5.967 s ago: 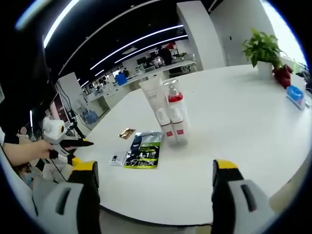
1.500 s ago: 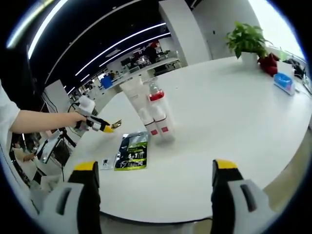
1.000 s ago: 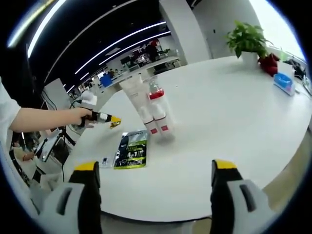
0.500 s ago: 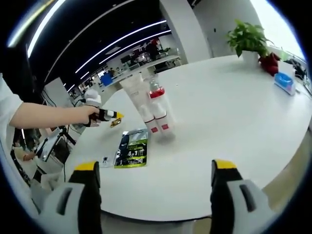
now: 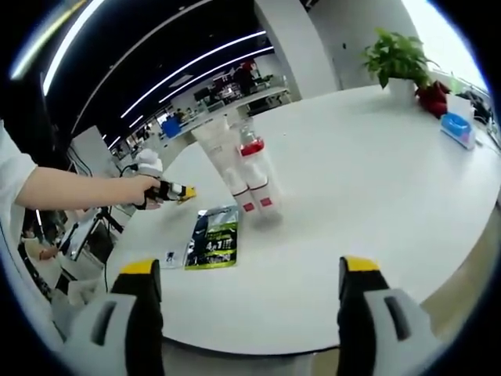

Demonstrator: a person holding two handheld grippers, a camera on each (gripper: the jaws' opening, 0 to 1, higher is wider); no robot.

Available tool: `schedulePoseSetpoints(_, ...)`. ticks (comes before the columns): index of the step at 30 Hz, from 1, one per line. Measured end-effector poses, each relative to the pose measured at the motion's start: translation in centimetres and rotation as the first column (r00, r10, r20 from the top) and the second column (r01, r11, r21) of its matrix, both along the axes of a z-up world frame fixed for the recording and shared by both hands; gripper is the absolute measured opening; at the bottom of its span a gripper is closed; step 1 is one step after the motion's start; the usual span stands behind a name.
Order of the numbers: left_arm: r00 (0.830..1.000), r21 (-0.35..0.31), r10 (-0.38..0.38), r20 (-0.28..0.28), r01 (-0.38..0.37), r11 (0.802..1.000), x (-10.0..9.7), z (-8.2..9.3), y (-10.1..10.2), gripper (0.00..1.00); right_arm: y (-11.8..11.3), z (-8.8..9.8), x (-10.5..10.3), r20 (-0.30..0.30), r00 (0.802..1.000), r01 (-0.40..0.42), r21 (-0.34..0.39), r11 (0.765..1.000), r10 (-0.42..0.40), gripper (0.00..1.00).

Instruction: Arrange the skincare products in the storage area until every visible bottle or jar stands upright without overlapping.

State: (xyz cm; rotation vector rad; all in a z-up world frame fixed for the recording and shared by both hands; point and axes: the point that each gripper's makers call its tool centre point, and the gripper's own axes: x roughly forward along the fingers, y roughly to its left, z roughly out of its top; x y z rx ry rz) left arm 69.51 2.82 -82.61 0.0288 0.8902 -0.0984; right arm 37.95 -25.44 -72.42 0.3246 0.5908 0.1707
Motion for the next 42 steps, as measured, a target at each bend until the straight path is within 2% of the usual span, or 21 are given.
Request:
schedulePoseSetpoints(3, 1.000, 0.002, -0.016, -0.001, 0.016, 1.000, 0.1, -0.1, -0.1, 0.39, -0.1, 0.0, 0.0, 0.001, 1.000, 0.004, 0.003, 1.000, -0.004, 0.94)
schedulePoseSetpoints(10, 1.000, -0.012, -0.014, -0.011, 0.014, 1.000, 0.5, -0.3, 0.2, 0.37, -0.1, 0.0, 0.0, 0.004, 1.000, 0.005, 0.003, 1.000, -0.005, 0.94)
schedulePoseSetpoints(12, 1.000, -0.015, -0.013, -0.003, 0.013, 1.000, -0.3, 0.4, -0.2, 0.36, -0.1, 0.1, 0.0, 0.005, 1.000, 0.006, 0.003, 1.000, -0.006, 0.94)
schedulePoseSetpoints(25, 0.999, -0.051, -0.040, 0.034, 0.041, 0.998, -0.8, 2.4, -0.6, 0.36, 0.1, 0.4, 0.0, 0.020, 1.000, -0.008, -0.003, 1.000, 0.008, 0.94)
schedulePoseSetpoints(30, 0.997, -0.073, -0.052, 0.050, 0.056, 0.996, -2.0, 3.0, -0.8, 0.36, 0.2, 0.5, 0.1, 0.027, 1.000, -0.014, -0.004, 1.000, 0.014, 0.94)
schedulePoseSetpoints(36, 0.995, -0.131, -0.060, 0.084, 0.071, 0.989, -4.5, 4.3, -1.6, 0.36, 0.4, 0.6, 0.1, 0.032, 0.999, -0.025, -0.005, 1.000, 0.026, 0.93)
schedulePoseSetpoints(42, 0.980, -0.138, -0.132, 0.148, 0.152, 0.979, -7.2, 6.6, -2.8, 0.36, 0.8, 0.6, 0.1, 0.024, 0.999, -0.043, 0.005, 0.999, 0.043, 0.92)
